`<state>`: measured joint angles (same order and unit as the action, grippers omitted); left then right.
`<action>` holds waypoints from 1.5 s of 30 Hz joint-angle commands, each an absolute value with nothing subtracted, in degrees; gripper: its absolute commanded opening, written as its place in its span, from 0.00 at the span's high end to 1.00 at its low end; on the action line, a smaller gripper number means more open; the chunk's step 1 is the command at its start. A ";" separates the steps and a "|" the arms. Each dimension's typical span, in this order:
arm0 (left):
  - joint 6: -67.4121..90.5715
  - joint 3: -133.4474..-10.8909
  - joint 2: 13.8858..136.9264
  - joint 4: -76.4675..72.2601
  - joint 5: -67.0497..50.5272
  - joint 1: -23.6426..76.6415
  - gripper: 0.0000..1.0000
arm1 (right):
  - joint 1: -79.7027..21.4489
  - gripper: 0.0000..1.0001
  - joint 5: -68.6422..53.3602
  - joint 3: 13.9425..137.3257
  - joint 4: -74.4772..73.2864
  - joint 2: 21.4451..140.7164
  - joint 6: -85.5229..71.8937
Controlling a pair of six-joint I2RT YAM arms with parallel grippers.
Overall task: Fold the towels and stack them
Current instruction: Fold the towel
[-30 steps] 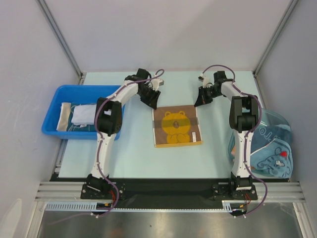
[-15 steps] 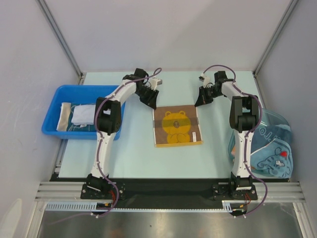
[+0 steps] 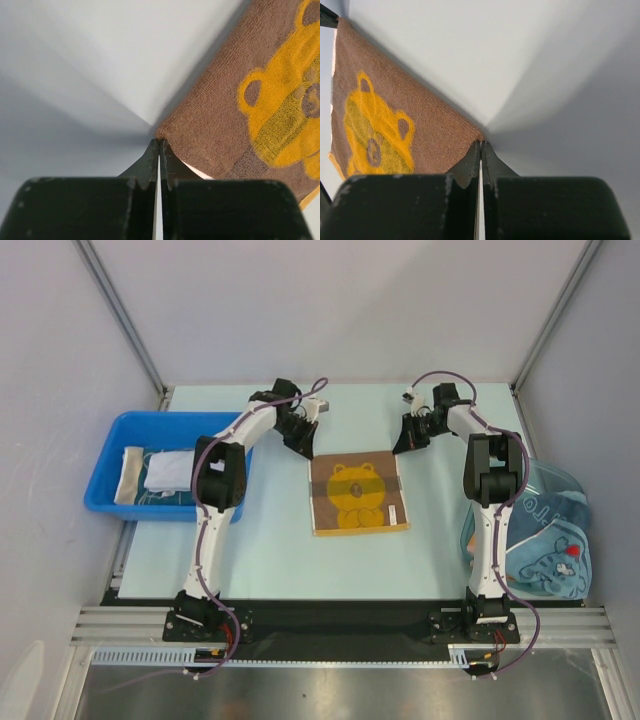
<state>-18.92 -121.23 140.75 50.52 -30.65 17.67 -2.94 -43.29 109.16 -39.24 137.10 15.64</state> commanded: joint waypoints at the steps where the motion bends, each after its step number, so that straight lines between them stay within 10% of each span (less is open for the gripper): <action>1: -18.38 -124.45 140.71 48.71 -32.44 18.02 1.00 | -2.73 1.00 -43.78 107.95 -35.52 135.19 13.02; 7: -15.30 -124.89 138.52 43.26 -29.62 17.23 1.00 | -0.44 1.00 -40.96 94.84 -13.02 126.39 5.45; 45: -15.29 -91.95 109.96 34.54 -22.68 23.03 1.00 | -2.72 1.00 -31.56 64.70 -4.57 96.52 6.51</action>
<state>-14.59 -95.00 116.09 36.80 -24.14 22.98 -2.39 -34.87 66.54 -6.42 102.00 8.67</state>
